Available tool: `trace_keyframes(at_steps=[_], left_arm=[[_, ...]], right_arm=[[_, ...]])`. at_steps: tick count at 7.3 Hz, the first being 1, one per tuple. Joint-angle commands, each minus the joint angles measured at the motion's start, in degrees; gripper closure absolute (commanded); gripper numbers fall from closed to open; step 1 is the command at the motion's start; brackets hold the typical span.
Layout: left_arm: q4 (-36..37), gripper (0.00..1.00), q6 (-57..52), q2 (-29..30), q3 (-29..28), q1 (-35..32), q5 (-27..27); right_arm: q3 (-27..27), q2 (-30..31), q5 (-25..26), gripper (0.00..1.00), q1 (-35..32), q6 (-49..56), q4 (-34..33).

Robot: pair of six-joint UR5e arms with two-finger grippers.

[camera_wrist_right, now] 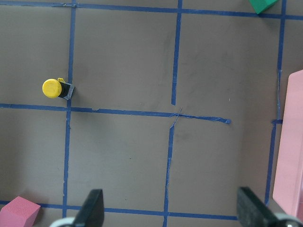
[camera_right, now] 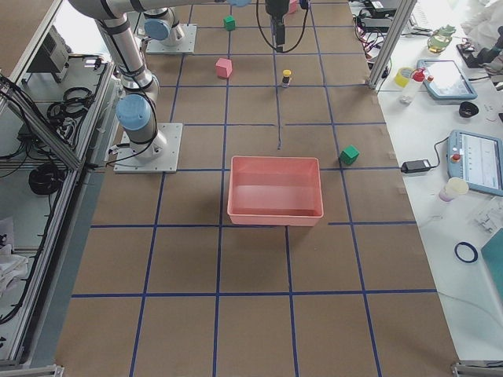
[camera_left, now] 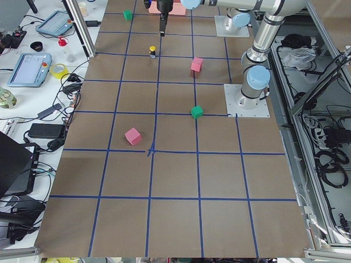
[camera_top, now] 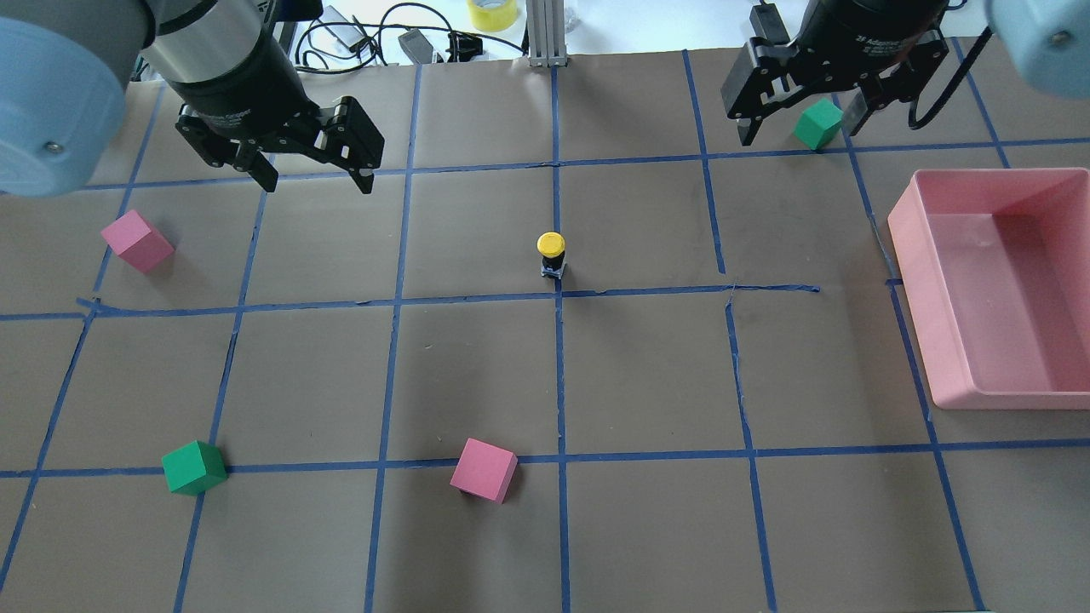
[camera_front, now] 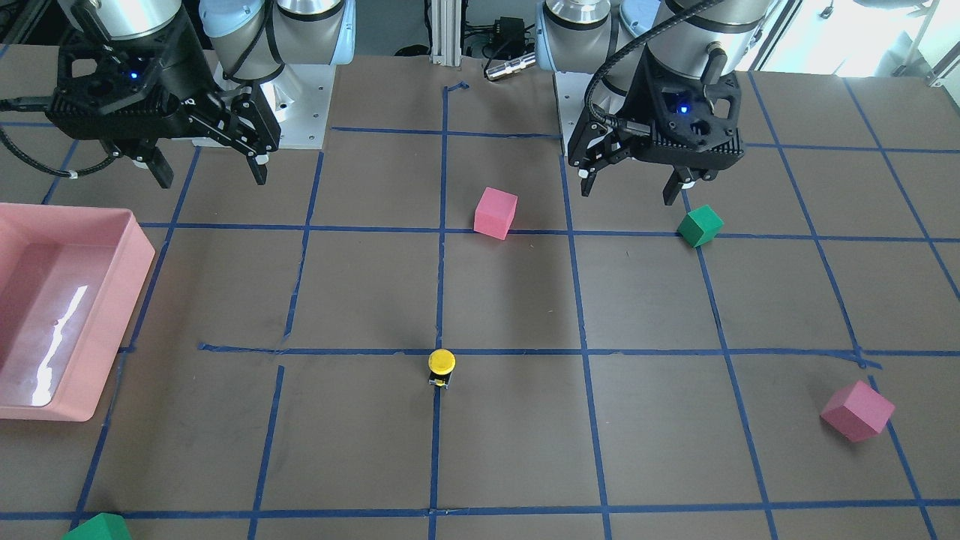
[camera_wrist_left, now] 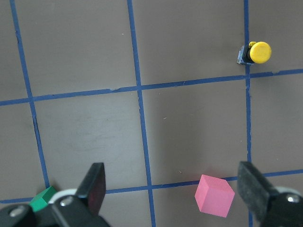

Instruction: Align button upright

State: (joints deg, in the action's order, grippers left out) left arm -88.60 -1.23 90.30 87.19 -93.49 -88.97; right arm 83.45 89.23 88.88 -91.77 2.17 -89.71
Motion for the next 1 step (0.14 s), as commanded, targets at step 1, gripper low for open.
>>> trace_keyframes(at_steps=[1], left_arm=[[-0.3, 0.00, 0.0, -0.3, 0.2, 0.1, -0.1]], right_arm=[[1.9, -0.1, 0.6, 0.00, -0.1, -0.2, 0.0]])
